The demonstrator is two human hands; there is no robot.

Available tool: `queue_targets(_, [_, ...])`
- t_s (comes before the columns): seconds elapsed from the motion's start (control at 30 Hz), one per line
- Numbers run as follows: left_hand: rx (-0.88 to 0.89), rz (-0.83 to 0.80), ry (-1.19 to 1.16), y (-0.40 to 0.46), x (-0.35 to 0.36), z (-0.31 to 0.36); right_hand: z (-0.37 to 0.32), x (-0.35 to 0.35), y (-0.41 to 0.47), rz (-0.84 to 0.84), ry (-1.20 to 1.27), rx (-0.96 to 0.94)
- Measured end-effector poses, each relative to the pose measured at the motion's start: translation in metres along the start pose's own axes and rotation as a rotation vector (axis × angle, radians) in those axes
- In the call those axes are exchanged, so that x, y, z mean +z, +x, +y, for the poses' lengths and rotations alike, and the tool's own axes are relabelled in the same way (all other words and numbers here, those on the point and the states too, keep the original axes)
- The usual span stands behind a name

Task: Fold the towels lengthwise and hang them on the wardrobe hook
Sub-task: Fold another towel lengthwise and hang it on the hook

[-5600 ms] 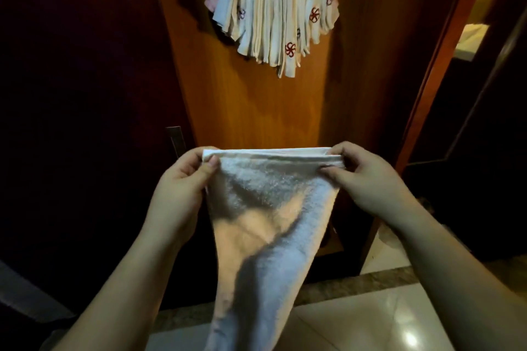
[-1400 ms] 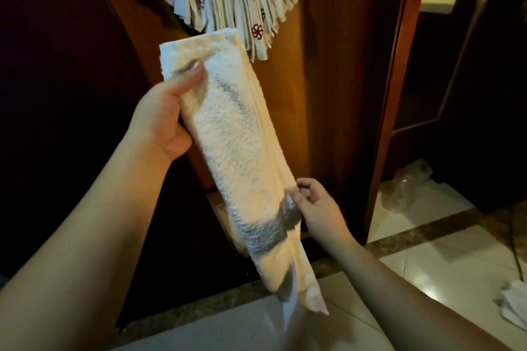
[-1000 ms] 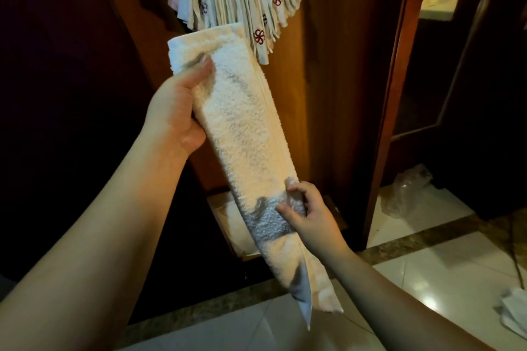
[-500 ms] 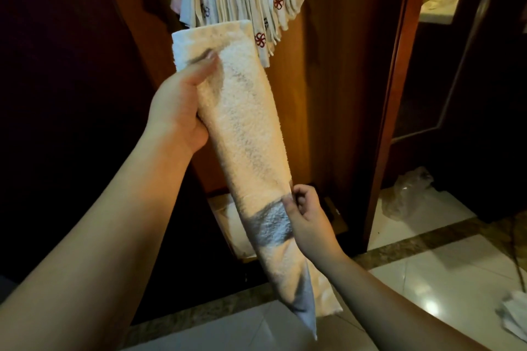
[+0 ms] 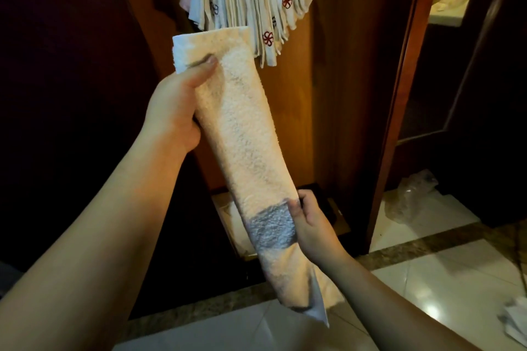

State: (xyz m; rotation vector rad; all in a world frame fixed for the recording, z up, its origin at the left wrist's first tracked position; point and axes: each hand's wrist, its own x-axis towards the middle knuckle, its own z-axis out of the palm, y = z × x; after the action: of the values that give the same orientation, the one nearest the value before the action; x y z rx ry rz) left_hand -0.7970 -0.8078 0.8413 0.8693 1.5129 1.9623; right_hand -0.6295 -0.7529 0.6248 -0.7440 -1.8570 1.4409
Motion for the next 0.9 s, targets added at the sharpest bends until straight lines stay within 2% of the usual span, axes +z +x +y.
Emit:
queue_targets(0.17, [-0.047,0.011,-0.093,0.001,-0.005,-0.005,0.004,0.002,-0.001,0.095,-0.045,-0.027])
queue_targets(0.23, [-0.078,0.012,-0.152,0.003,-0.006,-0.006,0.009,-0.003,0.002,0.071,-0.022,0.023])
queue_targets(0.3, [-0.113,0.001,-0.205,0.007,-0.008,-0.006,0.012,-0.012,0.007,-0.059,0.000,0.117])
queue_targets(0.43, [-0.235,0.001,-0.232,0.021,-0.011,-0.015,0.020,-0.030,0.021,-0.441,0.004,0.319])
queue_targets(0.53, [-0.304,0.039,-0.198,0.035,-0.013,-0.024,0.023,-0.039,0.026,-0.627,-0.020,0.413])
queue_targets(0.6, [-0.337,0.080,-0.166,0.045,-0.015,-0.030,0.019,-0.043,0.024,-0.669,-0.032,0.391])
queue_targets(0.73, [-0.387,0.145,-0.103,0.063,-0.017,-0.041,0.016,-0.049,0.017,-0.645,0.012,0.354])
queue_targets(0.9, [-0.385,0.200,-0.062,0.078,-0.015,-0.050,0.011,-0.050,0.003,-0.665,-0.007,0.363])
